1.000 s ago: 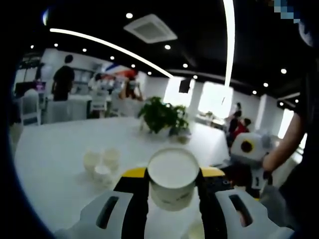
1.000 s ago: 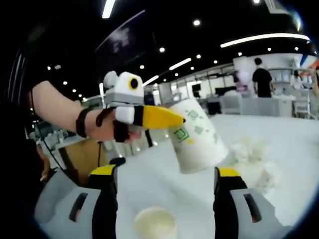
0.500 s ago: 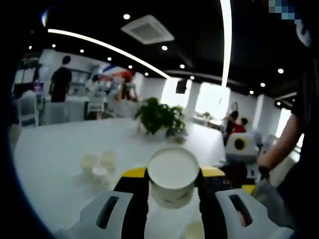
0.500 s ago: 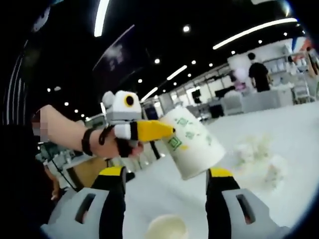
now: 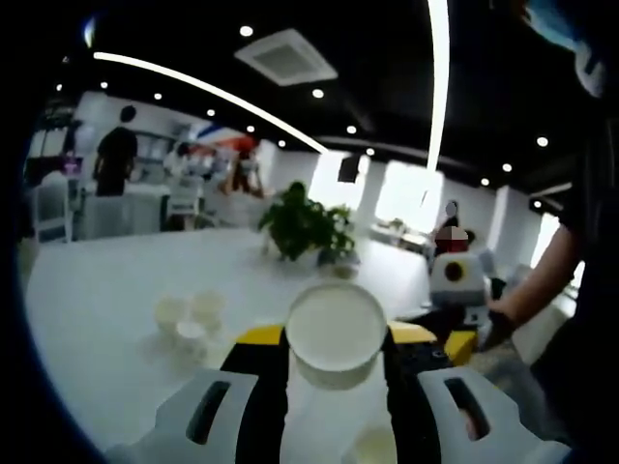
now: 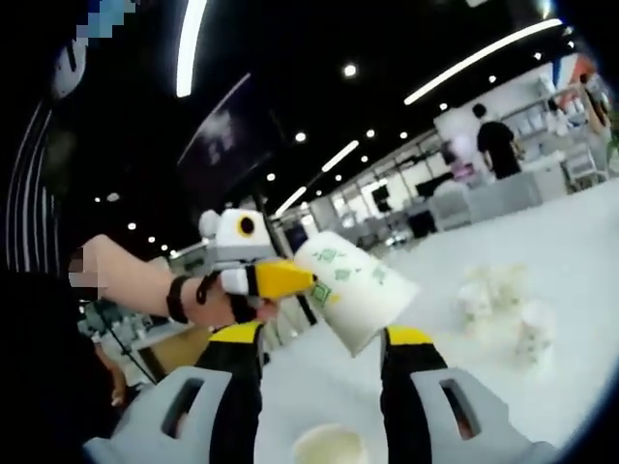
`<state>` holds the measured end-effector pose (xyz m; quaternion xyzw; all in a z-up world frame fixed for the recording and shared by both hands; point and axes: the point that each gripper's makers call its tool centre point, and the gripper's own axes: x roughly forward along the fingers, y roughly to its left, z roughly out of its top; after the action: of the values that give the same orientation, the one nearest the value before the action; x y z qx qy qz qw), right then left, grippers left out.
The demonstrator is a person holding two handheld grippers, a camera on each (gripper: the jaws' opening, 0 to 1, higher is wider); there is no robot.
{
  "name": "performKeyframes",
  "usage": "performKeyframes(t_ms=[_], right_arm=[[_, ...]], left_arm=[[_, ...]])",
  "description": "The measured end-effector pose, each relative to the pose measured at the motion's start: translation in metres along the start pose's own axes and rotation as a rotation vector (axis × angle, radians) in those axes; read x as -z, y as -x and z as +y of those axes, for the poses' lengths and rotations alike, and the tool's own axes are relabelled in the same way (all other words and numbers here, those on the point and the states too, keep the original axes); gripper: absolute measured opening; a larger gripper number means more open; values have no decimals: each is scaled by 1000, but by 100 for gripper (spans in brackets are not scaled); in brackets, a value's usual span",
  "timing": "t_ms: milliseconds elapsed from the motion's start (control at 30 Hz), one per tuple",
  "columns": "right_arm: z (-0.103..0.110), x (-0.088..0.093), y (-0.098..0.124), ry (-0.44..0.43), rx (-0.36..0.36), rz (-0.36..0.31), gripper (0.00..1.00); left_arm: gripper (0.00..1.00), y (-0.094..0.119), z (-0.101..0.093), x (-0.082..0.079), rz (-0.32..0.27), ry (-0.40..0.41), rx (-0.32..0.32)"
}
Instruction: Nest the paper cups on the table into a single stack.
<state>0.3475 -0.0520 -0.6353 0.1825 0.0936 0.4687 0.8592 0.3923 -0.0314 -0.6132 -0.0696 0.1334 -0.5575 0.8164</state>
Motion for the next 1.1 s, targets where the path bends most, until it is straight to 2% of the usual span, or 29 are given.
performKeyframes(t_ms=[400, 833, 1100], right_arm=[[0, -8, 6, -7, -25, -17, 32], [-3, -20, 11, -36, -56, -33, 18], [-1, -23, 11, -20, -67, -26, 11]], left_arm=[[37, 2, -4, 1, 0, 35, 39], [37, 5, -8, 5, 21, 30, 66], [37, 8, -11, 9, 38, 24, 73]])
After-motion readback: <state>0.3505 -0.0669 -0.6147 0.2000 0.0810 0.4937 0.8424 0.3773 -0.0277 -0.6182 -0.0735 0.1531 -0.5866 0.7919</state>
